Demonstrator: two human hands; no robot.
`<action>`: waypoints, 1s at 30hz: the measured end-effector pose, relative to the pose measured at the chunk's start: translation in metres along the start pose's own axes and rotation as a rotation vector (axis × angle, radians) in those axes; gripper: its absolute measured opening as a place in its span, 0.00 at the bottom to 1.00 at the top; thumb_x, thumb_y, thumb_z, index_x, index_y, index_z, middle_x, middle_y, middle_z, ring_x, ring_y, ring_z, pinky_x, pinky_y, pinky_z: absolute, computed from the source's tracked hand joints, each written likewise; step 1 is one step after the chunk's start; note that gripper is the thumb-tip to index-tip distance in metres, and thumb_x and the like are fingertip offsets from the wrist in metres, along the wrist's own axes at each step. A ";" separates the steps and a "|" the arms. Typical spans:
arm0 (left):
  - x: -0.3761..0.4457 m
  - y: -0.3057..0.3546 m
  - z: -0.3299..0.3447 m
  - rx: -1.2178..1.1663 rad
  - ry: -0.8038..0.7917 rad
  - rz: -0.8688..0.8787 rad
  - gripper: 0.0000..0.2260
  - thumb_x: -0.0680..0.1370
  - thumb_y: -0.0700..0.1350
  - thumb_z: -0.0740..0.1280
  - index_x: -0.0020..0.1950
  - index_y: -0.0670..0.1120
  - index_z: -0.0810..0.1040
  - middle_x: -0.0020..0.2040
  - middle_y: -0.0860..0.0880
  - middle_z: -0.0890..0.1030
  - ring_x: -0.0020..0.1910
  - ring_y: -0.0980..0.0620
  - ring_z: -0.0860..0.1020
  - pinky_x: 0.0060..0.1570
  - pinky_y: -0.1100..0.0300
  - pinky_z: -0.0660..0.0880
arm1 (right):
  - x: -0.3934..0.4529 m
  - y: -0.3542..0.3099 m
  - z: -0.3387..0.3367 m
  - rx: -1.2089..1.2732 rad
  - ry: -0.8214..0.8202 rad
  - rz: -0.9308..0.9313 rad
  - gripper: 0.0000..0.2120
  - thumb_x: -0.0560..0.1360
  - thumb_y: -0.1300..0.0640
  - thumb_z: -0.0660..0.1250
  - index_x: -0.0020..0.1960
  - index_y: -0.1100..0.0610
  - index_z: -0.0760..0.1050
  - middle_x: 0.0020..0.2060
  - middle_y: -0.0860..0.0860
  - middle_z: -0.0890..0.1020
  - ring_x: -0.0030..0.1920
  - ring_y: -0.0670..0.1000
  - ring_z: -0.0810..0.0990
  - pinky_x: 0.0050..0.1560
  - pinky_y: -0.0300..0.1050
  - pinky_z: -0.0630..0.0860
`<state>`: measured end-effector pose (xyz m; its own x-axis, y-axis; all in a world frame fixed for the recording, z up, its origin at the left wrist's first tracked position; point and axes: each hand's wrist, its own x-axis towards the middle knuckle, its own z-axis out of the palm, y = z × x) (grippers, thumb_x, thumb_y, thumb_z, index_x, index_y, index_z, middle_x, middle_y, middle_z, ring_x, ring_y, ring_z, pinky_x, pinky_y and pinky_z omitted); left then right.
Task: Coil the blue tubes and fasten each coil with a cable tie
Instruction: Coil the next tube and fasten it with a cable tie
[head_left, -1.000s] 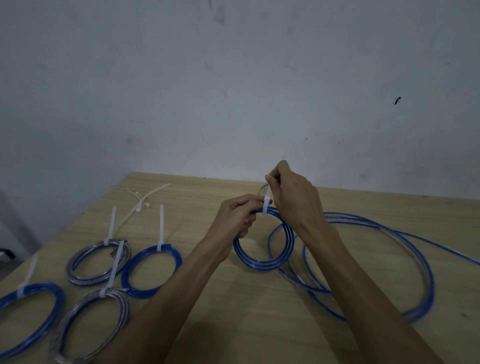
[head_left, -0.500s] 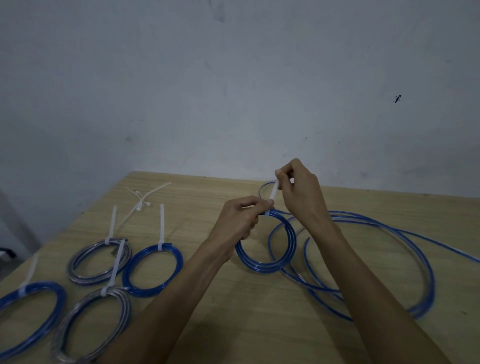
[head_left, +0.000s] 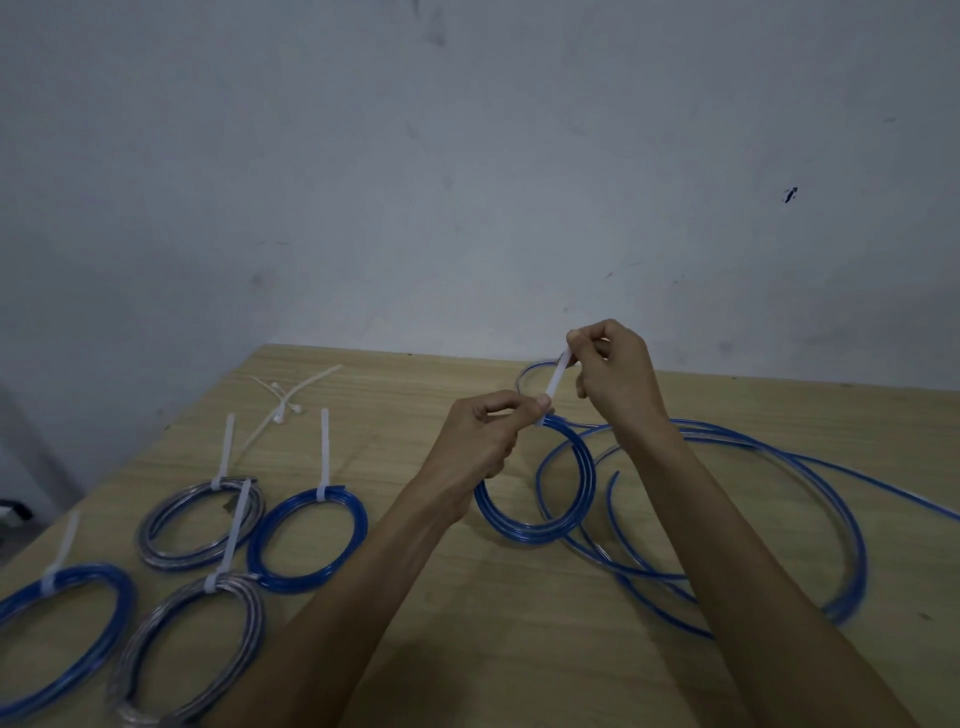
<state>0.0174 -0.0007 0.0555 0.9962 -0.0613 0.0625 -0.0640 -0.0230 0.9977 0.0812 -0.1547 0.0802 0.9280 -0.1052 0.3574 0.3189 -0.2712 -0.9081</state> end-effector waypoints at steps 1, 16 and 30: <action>0.000 0.000 0.001 -0.004 -0.005 -0.001 0.11 0.77 0.53 0.72 0.47 0.47 0.87 0.25 0.54 0.62 0.26 0.55 0.57 0.27 0.59 0.54 | 0.001 0.002 0.001 0.014 0.021 0.021 0.09 0.83 0.57 0.62 0.50 0.63 0.75 0.39 0.51 0.84 0.26 0.42 0.73 0.31 0.37 0.72; -0.012 -0.001 -0.067 -0.303 0.263 -0.075 0.09 0.81 0.51 0.68 0.44 0.48 0.81 0.28 0.54 0.61 0.23 0.58 0.57 0.22 0.65 0.54 | -0.048 -0.016 0.048 0.070 -0.490 0.123 0.21 0.82 0.40 0.58 0.56 0.54 0.80 0.42 0.51 0.86 0.37 0.47 0.82 0.41 0.38 0.77; -0.083 -0.016 -0.194 -0.231 0.456 -0.048 0.09 0.83 0.42 0.64 0.57 0.40 0.81 0.36 0.48 0.78 0.23 0.57 0.60 0.23 0.66 0.61 | -0.111 -0.034 0.150 0.196 -0.710 0.125 0.10 0.84 0.58 0.62 0.55 0.61 0.81 0.43 0.55 0.87 0.37 0.47 0.85 0.37 0.38 0.80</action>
<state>-0.0525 0.1986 0.0395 0.9256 0.3773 -0.0297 -0.0540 0.2092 0.9764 -0.0036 0.0094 0.0384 0.8392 0.5375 0.0824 0.1697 -0.1150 -0.9788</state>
